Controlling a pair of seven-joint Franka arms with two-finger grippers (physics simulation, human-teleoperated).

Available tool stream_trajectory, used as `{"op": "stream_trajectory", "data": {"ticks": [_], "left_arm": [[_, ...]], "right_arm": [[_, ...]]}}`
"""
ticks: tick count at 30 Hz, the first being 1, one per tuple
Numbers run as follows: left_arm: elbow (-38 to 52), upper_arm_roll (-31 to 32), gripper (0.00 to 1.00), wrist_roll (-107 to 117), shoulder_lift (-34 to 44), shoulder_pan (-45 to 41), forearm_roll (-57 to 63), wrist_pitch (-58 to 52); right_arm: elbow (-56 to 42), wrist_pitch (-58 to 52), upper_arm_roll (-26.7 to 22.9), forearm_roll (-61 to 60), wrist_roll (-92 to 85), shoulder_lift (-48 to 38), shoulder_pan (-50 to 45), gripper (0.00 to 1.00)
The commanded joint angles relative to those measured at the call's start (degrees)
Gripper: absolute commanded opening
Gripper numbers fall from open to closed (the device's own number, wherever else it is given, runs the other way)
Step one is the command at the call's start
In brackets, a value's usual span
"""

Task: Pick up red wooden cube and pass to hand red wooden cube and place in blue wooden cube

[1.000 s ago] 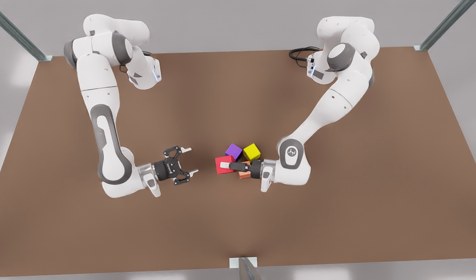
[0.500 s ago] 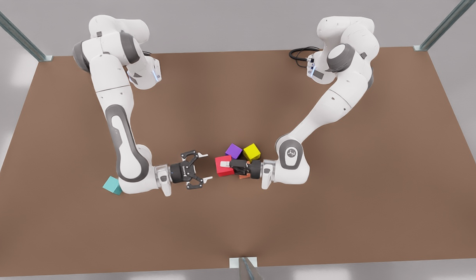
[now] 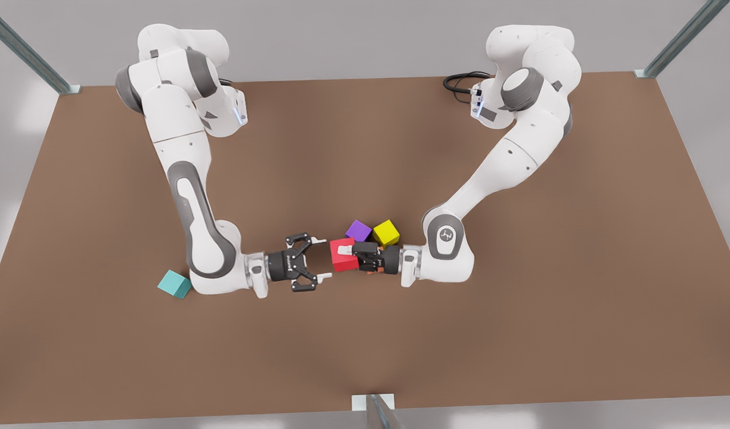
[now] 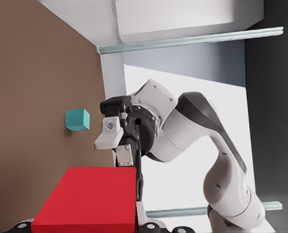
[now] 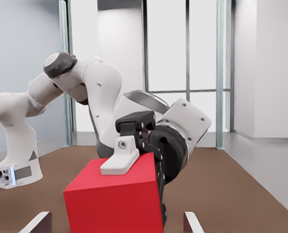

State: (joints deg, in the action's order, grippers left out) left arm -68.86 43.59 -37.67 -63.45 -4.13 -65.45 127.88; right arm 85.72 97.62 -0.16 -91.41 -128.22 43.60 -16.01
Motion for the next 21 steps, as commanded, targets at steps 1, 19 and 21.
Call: {"op": "stream_trajectory", "data": {"ticks": [1, 19, 21], "left_arm": [[0.0, 0.0, 0.55, -7.9, 0.1, 0.0, -0.8, -0.5], [0.0, 0.1, 0.55, -8.0, -0.1, -0.2, -0.8, -0.3], [0.0, 0.1, 0.55, -8.0, -0.2, -0.4, -0.8, -0.3]], "right_arm": [[0.0, 0.3, 0.3, -0.3, -6.6, 0.0, -0.1, 1.0], [0.2, 1.5, 0.8, -2.1, -6.8, 0.3, -2.4, 1.0], [0.1, 1.8, 0.8, -2.3, -6.7, 0.3, -2.4, 1.0]]}}
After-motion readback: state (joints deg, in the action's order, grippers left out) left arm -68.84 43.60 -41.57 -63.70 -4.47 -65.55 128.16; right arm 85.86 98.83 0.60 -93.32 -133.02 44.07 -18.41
